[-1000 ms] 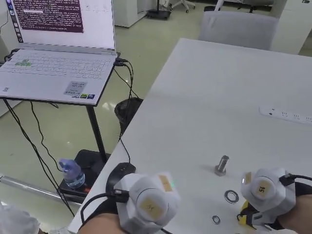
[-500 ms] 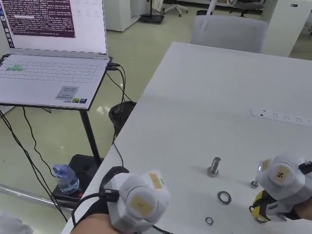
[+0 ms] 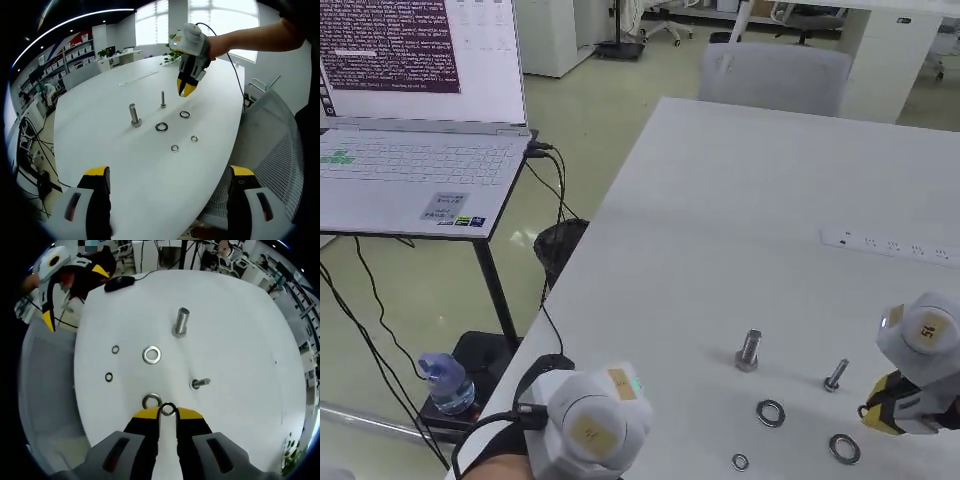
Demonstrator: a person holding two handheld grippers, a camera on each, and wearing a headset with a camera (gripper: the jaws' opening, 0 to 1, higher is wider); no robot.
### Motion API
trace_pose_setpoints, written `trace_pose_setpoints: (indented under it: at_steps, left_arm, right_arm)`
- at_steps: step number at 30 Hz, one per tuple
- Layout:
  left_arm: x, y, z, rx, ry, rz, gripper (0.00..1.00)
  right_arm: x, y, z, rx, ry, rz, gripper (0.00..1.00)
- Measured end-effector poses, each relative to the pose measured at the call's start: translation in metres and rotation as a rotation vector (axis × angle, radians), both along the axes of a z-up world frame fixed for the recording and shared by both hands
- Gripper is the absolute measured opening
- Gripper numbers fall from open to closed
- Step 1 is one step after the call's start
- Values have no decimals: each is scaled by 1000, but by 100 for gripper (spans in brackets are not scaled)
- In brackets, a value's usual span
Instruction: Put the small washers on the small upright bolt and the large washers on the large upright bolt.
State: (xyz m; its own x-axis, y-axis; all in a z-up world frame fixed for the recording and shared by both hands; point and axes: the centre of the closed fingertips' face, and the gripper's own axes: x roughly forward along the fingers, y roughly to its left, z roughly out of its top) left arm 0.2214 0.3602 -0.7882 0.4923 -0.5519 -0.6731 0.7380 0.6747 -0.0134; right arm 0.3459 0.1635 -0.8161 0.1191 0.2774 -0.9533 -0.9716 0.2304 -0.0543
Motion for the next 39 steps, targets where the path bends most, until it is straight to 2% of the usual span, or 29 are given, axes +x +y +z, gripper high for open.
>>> trace_pose_setpoints:
  at_steps: [9, 16, 28, 39]
  left_arm:
    - [3, 2, 1, -1, 1, 7, 99]
    - [2, 4, 0, 2, 7, 5, 99]
    - [5, 7, 4, 6, -15, 6, 97]
    - [5, 6, 3, 5, -7, 1, 95]
  right_arm:
    - [21, 5, 19, 29, -10, -42, 13]
    - [32, 16, 25, 53, -19, -55, 13]
    - [37, 24, 14, 44, -7, -49, 13]
    - [41, 22, 7, 24, -6, -46, 13]
